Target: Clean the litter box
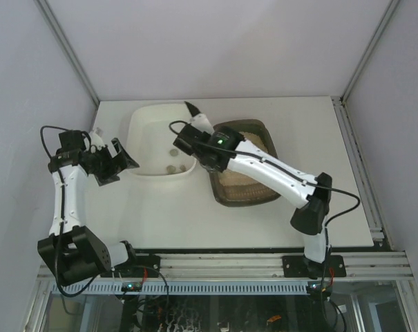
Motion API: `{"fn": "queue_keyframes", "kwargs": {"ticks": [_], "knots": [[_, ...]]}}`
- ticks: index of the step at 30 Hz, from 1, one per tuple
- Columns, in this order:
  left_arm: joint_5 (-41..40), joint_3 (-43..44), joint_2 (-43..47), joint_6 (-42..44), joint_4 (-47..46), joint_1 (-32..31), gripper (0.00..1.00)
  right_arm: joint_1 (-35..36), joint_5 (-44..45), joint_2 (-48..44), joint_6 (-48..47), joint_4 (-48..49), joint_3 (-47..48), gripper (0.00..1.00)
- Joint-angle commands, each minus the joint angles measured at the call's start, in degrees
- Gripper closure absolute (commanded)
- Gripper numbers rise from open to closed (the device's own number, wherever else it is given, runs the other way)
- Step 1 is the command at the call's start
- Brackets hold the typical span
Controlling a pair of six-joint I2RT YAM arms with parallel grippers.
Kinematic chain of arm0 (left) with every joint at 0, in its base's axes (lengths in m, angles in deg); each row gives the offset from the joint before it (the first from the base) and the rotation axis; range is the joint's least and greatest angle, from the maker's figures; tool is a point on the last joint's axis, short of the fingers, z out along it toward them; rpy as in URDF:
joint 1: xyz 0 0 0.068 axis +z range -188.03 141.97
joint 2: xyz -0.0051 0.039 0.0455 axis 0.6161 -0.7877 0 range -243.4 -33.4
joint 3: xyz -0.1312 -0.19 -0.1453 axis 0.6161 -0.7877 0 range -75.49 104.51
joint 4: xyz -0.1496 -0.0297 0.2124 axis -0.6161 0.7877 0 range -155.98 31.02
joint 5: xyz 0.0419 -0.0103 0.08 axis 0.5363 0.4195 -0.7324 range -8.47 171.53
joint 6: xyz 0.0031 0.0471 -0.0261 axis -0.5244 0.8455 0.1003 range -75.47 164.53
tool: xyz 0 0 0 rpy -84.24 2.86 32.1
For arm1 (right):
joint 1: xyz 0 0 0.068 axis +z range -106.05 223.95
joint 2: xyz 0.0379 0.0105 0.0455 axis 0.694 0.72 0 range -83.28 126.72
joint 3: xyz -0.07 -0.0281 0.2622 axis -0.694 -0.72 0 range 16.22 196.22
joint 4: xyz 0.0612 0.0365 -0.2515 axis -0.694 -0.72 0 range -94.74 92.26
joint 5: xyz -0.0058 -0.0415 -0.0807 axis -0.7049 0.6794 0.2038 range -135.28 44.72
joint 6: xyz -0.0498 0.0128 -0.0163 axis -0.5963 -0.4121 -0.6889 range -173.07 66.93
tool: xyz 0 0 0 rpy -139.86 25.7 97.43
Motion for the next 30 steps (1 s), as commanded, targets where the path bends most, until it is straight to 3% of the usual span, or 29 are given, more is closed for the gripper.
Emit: {"fn": "queue_keyframes", "kwargs": {"ticks": [1, 5, 10, 22, 30], "knots": [[2.2, 5.5, 0.7, -0.1, -0.8, -5.2, 0.0, -1.6, -3.0, -3.2, 17.1, -18.2, -7.9, 1.0], [2.9, 6.7, -1.2, -1.5, -1.3, -8.2, 0.0, -3.7, -5.4, -6.4, 25.4, -18.2, -18.6, 1.0], [2.2, 6.9, -2.1, -1.2, -1.2, -9.0, 0.0, -9.0, -10.3, -5.7, 31.1, -18.2, -22.1, 1.0], [3.4, 5.1, -0.5, 0.7, 0.2, -9.2, 0.0, -14.7, -9.4, 4.8, 28.7, -18.2, -21.1, 1.0], [4.4, 4.4, -0.1, 1.3, 1.1, -9.2, 0.0, -20.2, -5.8, 4.0, 27.9, -18.3, -23.2, 1.0]]}}
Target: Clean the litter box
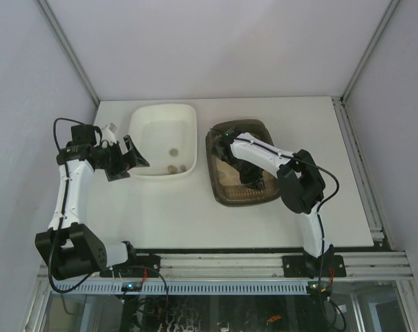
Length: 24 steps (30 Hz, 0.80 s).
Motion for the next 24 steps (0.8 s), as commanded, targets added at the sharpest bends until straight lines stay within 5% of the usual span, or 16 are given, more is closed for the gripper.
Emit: {"fn": "queue_keyframes", "kwargs": {"ticks": [1, 12, 24], "knots": [[2.3, 0.7, 2.0, 1.2, 0.0, -0.4, 0.0, -3.7, 3.1, -2.0, -0.2, -0.1, -0.9, 1.0], [3.5, 0.7, 0.9, 0.3, 0.1, -0.4, 0.0, -6.8, -1.4, 1.7, -4.2, 0.0, 2.3, 1.0], [4.2, 0.2, 0.3, 0.1, 0.3, -0.4, 0.0, -12.2, -19.9, 4.0, -10.8, 0.2, 10.7, 1.0]]}}
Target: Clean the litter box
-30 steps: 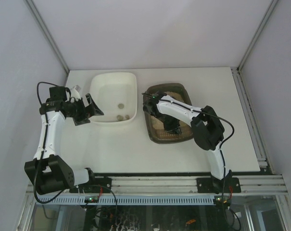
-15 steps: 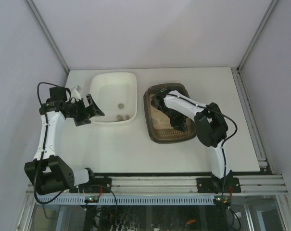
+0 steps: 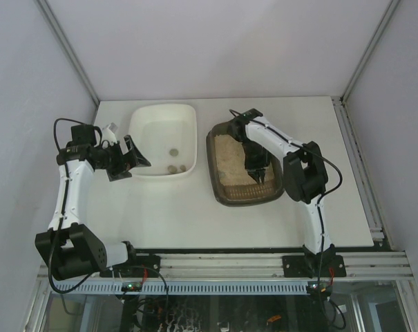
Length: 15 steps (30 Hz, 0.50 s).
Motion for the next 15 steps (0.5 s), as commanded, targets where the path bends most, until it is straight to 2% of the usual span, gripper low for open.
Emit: {"fn": "queue_keyframes", "kwargs": {"ticks": [1, 7, 15], "knots": [[2.2, 0.1, 0.0, 0.0, 0.1, -0.3, 0.0, -1.7, -8.2, -0.3, -2.3, 0.5, 2.2, 1.0], [3.2, -0.7, 0.2, 0.0, 0.3, -0.4, 0.0, -4.3, -16.4, -1.7, -3.6, 3.2, 2.3, 1.0], [2.8, -1.0, -0.3, 1.1, 0.5, -0.3, 0.0, -6.4, -19.5, -3.5, -5.0, 8.4, 0.6, 1.0]]}}
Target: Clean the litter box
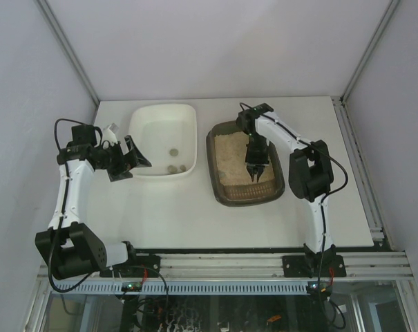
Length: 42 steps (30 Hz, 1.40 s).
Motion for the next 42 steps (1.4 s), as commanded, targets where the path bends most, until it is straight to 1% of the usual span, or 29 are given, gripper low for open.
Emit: {"fn": "queue_keyframes", "kwargs": {"ticks": [1, 5, 8, 10, 13, 17, 22, 25, 28, 33, 37, 39, 42], "knots": [[1.8, -0.8, 0.0, 1.1, 0.3, -0.3, 0.0, -1.4, -6.1, -3.1, -3.1, 5.5, -1.1, 1.0], [2.0, -0.9, 0.1, 0.5, -0.4, -0.3, 0.0, -2.8, -7.8, -4.0, -4.2, 8.4, -2.8, 1.0], [0.6, -0.9, 0.5, -1.2, -1.5, -0.5, 0.0, -4.3, -13.2, -5.1, -4.9, 12.2, -5.5, 1.0], [-0.8, -0.5, 1.0, -2.4, -2.3, -1.7, 0.0, -4.8, -16.2, -6.2, -5.0, 14.3, -7.7, 1.0], [-3.5, 0.3, 1.6, -5.2, -4.1, -5.5, 0.0, -4.9, -18.1, -7.1, -5.6, 15.7, -10.1, 1.0], [-8.8, 1.5, 0.8, -10.4, -8.6, -14.2, 0.0, -5.3, -19.2, -8.4, -7.1, 18.0, -12.9, 1.0], [-12.7, 4.6, -4.4, -16.8, -13.8, -24.0, 0.0, -6.4, -22.0, -10.4, -7.9, 24.0, -17.9, 1.0], [-14.1, 7.1, -8.5, -18.7, -16.8, -27.2, 0.0, -7.6, -25.4, -11.2, -7.8, 29.9, -21.7, 1.0], [-15.6, 9.7, -13.3, -21.4, -20.2, -28.1, 0.0, -8.8, -29.4, -10.7, -6.6, 35.0, -24.7, 1.0], [-17.7, 14.3, -22.1, -25.9, -24.5, -29.4, 0.0, -9.0, -29.8, -8.6, -5.9, 39.7, -25.0, 1.0], [-17.6, 18.2, -27.8, -26.8, -25.7, -30.8, 0.0, -9.0, -32.7, -6.8, -4.8, 43.7, -24.9, 1.0], [-16.6, 19.9, -29.8, -29.0, -25.6, -31.0, 0.0, -9.1, -34.1, -6.3, -4.5, 45.3, -25.1, 1.0], [-16.1, 21.1, -30.8, -29.2, -25.4, -31.1, 0.0, -9.0, -35.0, -7.1, -4.1, 47.2, -26.5, 1.0]]}}
